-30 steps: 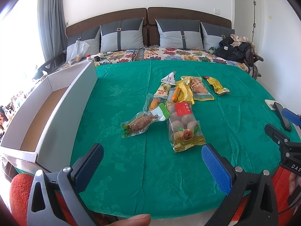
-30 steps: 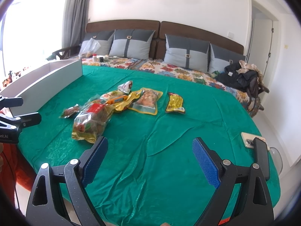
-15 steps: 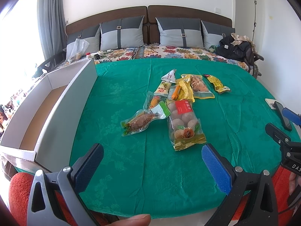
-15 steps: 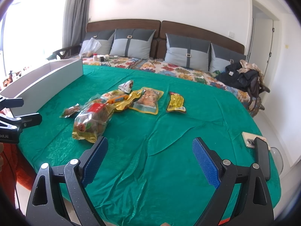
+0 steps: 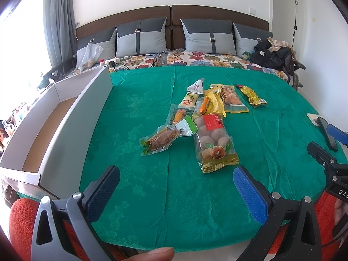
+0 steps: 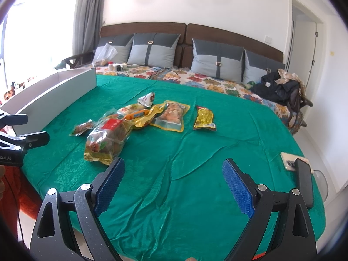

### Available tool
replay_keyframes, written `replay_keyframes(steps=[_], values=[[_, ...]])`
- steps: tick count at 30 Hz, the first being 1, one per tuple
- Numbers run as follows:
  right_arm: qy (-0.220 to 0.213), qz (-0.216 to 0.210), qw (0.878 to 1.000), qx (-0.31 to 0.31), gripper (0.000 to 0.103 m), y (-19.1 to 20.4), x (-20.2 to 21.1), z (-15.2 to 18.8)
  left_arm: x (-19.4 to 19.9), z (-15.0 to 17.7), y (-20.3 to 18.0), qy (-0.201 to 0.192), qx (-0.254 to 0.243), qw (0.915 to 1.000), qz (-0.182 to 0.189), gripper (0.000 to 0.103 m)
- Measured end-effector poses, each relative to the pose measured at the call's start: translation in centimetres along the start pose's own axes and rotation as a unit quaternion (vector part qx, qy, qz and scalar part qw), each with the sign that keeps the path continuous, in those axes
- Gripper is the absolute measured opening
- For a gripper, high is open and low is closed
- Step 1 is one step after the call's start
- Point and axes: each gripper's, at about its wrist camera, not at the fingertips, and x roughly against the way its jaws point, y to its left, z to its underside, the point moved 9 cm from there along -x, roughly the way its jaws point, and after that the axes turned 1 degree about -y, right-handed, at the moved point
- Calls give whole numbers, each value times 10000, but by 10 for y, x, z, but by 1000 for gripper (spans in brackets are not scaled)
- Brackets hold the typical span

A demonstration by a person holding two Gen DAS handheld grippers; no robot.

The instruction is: Organize snacks

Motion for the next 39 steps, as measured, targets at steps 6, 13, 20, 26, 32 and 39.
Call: replay_keyframes(steps=[6,13,20,26,32,39], values=[[7,-4,10000,4,93,2,-1,0,-1,1,0,-2,9,10000,4,103],[7,-6,10000,0,93,2,-1,0,-3,2,1,28,25,10000,5,103],[12,-6,10000,-1,93,1,-1,0,-4,2,1,29,29,10000,4,103],[5,-11,10000,0,93,3,-3,1,-5,2,3,31,61,10000,4,103],[5,-12,10000,0,93,3,-2,1,-4,2,5,61,103,9999,12,103],[8,-12,10000,-1,93,4,-2,1,-4,2,6,102,138,9998,28,103]])
